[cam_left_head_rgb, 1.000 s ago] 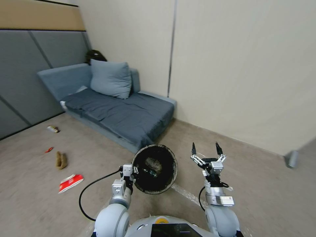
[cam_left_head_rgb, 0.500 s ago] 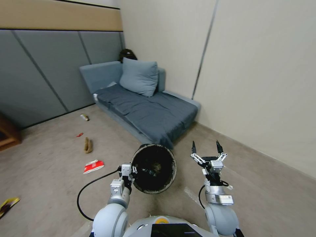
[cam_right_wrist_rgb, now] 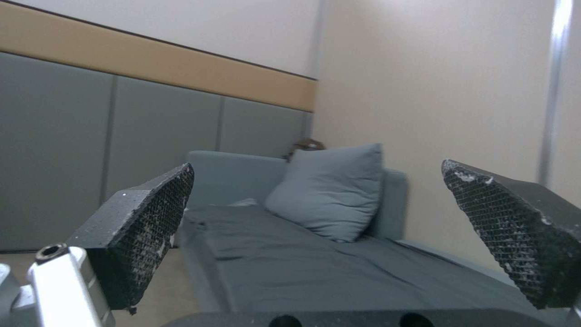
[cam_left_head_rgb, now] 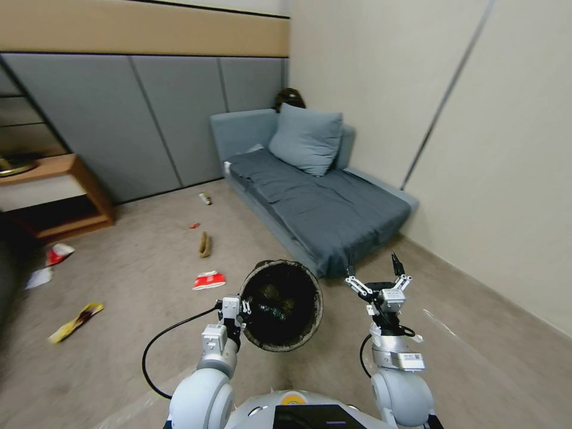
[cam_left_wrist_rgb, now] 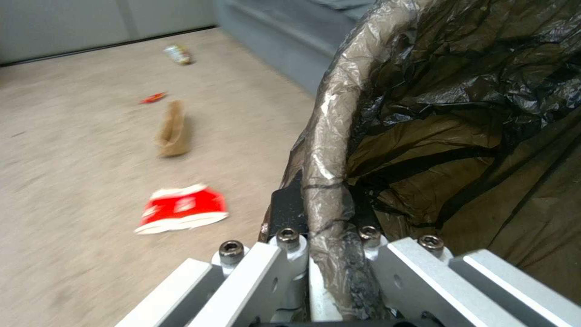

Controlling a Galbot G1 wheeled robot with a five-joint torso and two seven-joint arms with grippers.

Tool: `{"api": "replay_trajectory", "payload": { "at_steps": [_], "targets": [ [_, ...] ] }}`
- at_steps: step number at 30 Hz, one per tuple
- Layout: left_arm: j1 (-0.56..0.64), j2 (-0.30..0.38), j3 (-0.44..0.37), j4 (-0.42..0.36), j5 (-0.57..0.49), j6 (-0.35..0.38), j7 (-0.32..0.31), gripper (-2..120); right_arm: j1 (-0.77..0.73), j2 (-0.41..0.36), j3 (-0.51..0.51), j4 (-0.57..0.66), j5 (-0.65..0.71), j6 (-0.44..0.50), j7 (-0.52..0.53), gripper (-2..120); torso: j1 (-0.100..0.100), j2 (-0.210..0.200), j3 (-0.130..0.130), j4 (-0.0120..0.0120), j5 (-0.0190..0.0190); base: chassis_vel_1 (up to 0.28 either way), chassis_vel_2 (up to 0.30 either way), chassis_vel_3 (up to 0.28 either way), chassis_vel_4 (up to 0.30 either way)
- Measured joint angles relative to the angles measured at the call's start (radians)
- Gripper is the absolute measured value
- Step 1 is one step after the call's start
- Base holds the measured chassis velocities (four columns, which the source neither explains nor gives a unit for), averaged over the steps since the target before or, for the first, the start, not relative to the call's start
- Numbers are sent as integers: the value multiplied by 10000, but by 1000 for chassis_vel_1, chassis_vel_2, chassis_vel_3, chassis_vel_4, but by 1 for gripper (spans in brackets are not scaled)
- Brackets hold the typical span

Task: Pick up the trash bin, then pick up the garbage from the floor and place it into the trash bin.

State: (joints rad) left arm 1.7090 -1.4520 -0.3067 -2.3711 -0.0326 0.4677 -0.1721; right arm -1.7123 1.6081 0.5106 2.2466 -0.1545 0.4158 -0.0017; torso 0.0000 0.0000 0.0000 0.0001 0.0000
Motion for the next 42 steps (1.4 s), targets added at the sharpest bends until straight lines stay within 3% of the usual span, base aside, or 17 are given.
{"api": "replay_trajectory", "payload": {
  "at_steps": [14, 21, 42],
  "targets": [
    [11, -35, 103, -3, 39, -12, -6, 0, -20, 0, -10, 82, 19, -42, -5, 100, 0, 0, 0, -1, 0, 127, 131, 116, 123],
    [0, -59, 119, 61, 4, -483, 62, 0, -48, 0, -14, 82, 10, -3, -18, 100, 0, 0, 0, 2, -1, 122, 120, 116, 119],
    [13, -86, 230, 14, -39, -428, 146, 0, -44, 0, -28, 130, 3, 29, -96, 100, 0, 0, 0, 1, 0, 98, 102, 89, 91]
  ]
}}
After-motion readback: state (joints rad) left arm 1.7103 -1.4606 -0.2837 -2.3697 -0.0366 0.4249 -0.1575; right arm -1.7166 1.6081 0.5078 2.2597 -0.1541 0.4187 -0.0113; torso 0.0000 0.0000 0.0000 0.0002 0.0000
